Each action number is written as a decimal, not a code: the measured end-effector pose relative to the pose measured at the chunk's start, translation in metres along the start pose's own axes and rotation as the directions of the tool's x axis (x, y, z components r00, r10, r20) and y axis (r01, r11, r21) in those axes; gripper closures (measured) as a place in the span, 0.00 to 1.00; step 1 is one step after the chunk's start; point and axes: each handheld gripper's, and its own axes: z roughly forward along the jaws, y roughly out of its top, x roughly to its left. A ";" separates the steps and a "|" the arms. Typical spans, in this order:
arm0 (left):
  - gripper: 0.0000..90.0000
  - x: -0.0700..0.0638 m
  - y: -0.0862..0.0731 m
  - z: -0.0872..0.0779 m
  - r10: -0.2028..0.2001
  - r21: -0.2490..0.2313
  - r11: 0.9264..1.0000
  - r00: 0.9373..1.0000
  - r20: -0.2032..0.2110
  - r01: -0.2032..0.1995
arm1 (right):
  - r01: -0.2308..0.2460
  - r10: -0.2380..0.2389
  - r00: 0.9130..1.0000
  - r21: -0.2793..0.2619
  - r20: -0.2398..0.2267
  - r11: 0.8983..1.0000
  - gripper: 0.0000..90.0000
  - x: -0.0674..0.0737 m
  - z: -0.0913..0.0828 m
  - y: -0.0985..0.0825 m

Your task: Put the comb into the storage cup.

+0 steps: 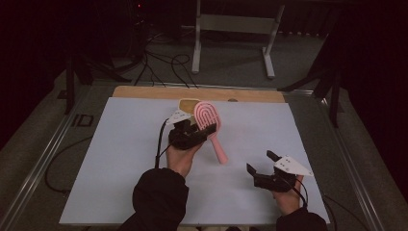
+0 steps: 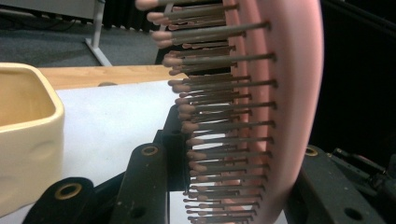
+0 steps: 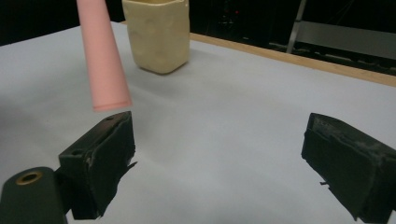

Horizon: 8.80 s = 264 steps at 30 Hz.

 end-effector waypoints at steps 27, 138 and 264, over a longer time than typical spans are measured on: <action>0.72 0.014 0.017 -0.018 0.016 0.010 1.000 0.999 -0.029 -0.015 | 0.005 -0.004 1.000 -0.017 0.015 1.000 0.10 -0.007 -0.004 -0.007; 0.72 0.053 0.067 -0.045 0.046 -0.031 0.998 0.995 -0.090 -0.049 | -0.001 0.001 1.000 -0.014 0.010 1.000 0.11 -0.007 -0.003 -0.008; 0.72 0.092 0.112 -0.013 0.022 -0.105 0.993 0.936 -0.351 -0.063 | -0.009 0.009 1.000 -0.012 -0.002 1.000 0.11 -0.008 -0.002 -0.009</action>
